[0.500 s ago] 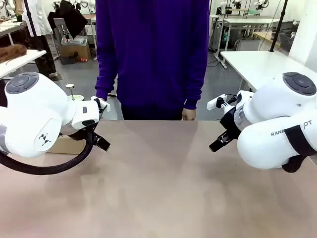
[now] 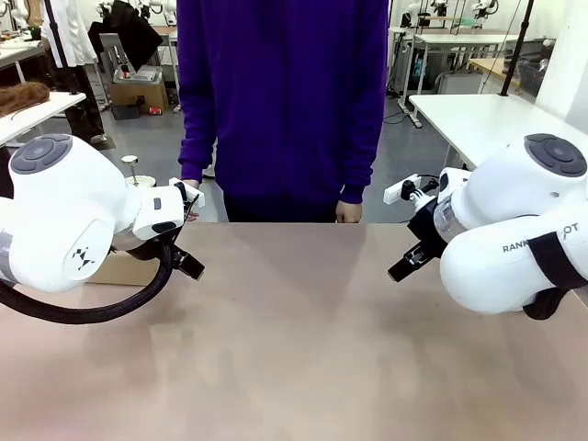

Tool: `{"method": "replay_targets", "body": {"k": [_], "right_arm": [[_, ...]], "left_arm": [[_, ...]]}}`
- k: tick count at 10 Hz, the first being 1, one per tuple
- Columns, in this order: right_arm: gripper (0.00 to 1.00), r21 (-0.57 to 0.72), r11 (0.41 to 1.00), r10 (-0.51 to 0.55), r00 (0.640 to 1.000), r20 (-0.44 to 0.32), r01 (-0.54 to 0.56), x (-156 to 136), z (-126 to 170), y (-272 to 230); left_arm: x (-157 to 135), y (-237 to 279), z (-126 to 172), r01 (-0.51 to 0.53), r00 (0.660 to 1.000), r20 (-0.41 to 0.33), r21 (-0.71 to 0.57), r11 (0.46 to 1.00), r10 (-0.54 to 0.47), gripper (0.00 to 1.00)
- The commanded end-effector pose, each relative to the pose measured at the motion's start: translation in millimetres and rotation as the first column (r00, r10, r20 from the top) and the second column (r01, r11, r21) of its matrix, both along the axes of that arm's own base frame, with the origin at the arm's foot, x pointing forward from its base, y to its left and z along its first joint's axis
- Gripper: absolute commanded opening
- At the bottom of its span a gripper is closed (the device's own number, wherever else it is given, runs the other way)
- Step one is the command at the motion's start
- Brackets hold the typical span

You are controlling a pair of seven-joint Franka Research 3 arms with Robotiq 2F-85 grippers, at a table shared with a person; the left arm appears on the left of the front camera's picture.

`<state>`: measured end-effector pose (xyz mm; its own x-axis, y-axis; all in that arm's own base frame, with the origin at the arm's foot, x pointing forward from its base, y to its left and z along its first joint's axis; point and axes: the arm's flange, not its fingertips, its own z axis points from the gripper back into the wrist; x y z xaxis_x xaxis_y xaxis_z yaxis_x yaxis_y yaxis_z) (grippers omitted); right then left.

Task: Pour a drink into a cup and package it in a carrier.
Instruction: Pick up the 600 ml Paper Cup and place it in the middle top area of the table.

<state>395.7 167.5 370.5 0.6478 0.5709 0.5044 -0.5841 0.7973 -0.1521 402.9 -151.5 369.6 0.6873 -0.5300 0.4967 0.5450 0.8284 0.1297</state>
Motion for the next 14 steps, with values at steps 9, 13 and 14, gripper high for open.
{"method": "replay_targets", "body": {"k": [9, 13, 14], "right_arm": [[1.0, 0.097, 0.994, 0.053, 0.996, -0.065, -0.047, 72, 136, -50], [1.0, 0.357, 0.904, 0.263, 0.964, -0.03, -0.235, 54, 210, -198], [1.0, 0.406, 0.87, 0.295, 0.955, 0.023, -0.279, 40, 207, -239]], "left_arm": [[0, 0, 0, 0.0, 1.0, 0.0, 0.0, 1.0, 0.0, 1.0], [0, 0, 0, 0.0, 1.0, 0.0, 0.0, 1.0, 0.0, 1.0], [0, 0, 0, 0.0, 1.0, 0.0, 0.0, 1.0, 0.0, 1.0]]}}
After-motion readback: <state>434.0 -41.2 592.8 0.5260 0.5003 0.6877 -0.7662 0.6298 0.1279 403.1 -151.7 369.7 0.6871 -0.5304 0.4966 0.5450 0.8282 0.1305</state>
